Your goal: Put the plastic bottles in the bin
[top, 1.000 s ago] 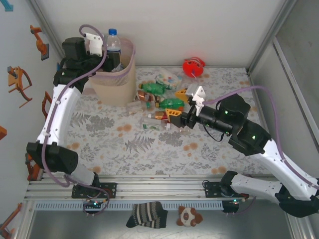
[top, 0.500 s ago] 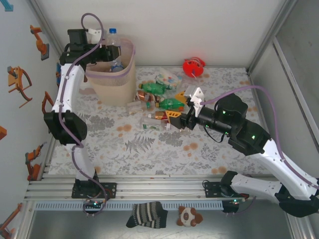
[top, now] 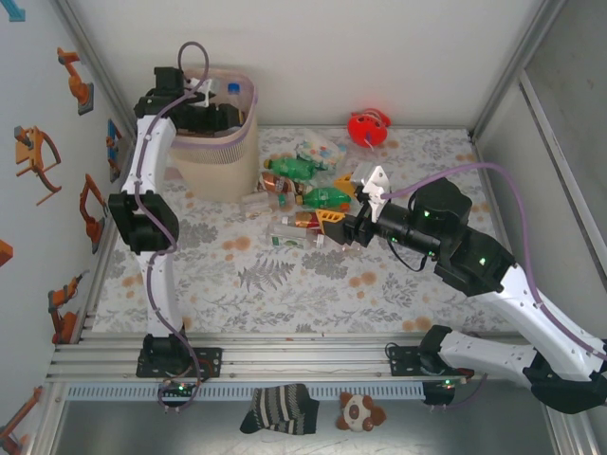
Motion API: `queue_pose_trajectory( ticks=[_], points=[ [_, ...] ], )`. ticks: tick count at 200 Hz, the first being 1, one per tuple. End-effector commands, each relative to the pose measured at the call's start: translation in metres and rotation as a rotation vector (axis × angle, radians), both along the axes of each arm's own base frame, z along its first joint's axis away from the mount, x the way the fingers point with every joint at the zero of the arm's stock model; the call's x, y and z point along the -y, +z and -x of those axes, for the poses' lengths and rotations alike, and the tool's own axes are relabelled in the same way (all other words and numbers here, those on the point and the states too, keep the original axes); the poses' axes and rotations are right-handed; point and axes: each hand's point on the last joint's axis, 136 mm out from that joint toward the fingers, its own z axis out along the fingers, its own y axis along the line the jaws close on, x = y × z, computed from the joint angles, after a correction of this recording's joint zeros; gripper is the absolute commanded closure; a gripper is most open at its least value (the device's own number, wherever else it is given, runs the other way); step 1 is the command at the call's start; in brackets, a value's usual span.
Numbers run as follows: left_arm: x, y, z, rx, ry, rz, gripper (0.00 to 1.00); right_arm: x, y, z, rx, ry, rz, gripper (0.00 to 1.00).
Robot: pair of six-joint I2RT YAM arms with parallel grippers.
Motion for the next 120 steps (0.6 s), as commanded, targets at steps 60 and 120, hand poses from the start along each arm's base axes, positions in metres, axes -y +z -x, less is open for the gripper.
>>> queue_pose_trajectory(
  ticks=[60,120],
  points=[
    [-0.003,-0.053,0.032,-0.213,-0.043,-0.059,0.38,-0.001,0.007,-0.001,0.002,-0.005,-0.008,0.34],
    [-0.015,-0.014,0.027,-0.098,0.014,-0.124,0.25,0.007,0.008,0.000,0.011,-0.031,-0.021,0.34]
  ],
)
